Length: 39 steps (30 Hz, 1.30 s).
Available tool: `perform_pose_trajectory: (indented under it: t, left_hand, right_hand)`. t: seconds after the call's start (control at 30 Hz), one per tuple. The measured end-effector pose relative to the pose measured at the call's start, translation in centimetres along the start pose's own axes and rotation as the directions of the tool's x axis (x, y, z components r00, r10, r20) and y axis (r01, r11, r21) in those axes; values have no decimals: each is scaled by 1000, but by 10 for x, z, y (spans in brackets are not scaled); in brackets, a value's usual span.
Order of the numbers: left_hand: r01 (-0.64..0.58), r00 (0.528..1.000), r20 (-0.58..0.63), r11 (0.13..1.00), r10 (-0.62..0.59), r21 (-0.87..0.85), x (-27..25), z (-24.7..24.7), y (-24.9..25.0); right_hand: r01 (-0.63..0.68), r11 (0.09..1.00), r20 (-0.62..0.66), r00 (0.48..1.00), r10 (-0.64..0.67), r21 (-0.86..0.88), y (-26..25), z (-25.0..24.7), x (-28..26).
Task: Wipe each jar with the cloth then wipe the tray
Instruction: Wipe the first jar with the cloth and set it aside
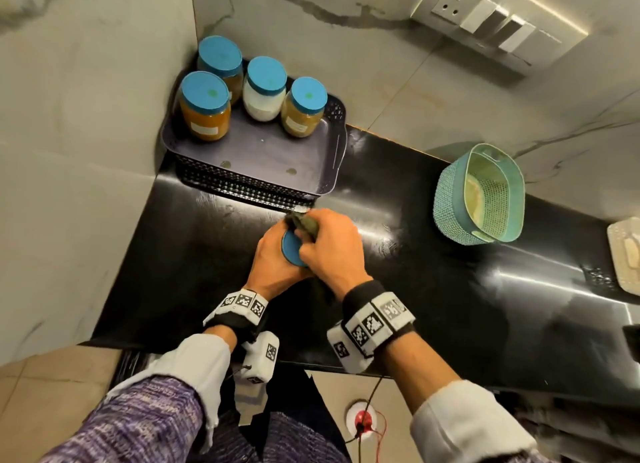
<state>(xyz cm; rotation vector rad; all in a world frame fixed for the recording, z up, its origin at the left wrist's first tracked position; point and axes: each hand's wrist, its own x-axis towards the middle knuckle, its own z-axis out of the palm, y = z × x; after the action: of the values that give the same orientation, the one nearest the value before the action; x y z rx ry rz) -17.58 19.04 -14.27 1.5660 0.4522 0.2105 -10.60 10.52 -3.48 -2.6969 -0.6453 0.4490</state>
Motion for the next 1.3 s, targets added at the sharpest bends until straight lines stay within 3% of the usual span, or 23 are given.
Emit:
perform_pose_trajectory:
  t: [0.1, 0.17, 0.27, 0.37, 0.5, 0.6, 0.73, 0.87, 0.93, 1.0, 1.1, 1.2, 1.3]
  left_hand:
    - [-87, 996, -7, 996, 87, -15, -1, 0, -6]
    - [-55, 998, -14, 998, 55, -37, -3, 3, -14]
    - [56, 997, -48, 996, -59, -76, -5, 4, -7]
    - [5, 999, -35, 1000, -5, -23, -2, 3, -5]
    - [-91, 996, -9, 995, 91, -45, -3, 3, -7]
    - [3, 1000, 16, 1000, -3, -12, -7, 3, -18]
    - [25, 999, -19, 1000, -25, -8, -5, 2, -10]
    - [-78, 997, 13, 996, 78, -34, -1, 3, -2]
    - [-117, 993, -8, 992, 117, -34, 0, 6, -10]
    - [-64, 998, -24, 996, 63, -56, 0, 8, -17]
    - [62, 996, -60, 995, -67, -84, 0, 5, -21]
    - [30, 999, -19, 1000, -30, 2, 2, 7, -10]
    - [-84, 996, -27, 996, 84, 11, -4, 5, -9]
  right_hand:
    - [-28, 999, 32, 999, 30, -42, 10, 3, -35]
    - [14, 1000, 94, 995, -14, -3, 1, 9, -51]
    - [58, 996, 56, 997, -62, 69, -13, 9, -22]
    - [20, 1000, 19, 1000, -21, 19, -3, 3, 5]
    - [-38, 999, 3, 999, 38, -21, 20, 0, -33]
    - [64, 998, 97, 993, -66, 21, 6, 12, -48]
    - [78, 996, 39, 996, -80, 46, -11, 12, 1]
    - [-50, 999, -33, 998, 50, 15, 21, -5, -5]
    - [-18, 999, 33, 999, 19, -35, 23, -4, -33]
    - [68, 997, 97, 993, -66, -25, 11, 3, -42]
    - [127, 991, 40, 991, -128, 39, -6, 11, -12]
    - [49, 996, -62, 997, -44, 72, 6, 9, 19]
    - [-170, 983, -78, 981, 175, 69, 58, 12, 20]
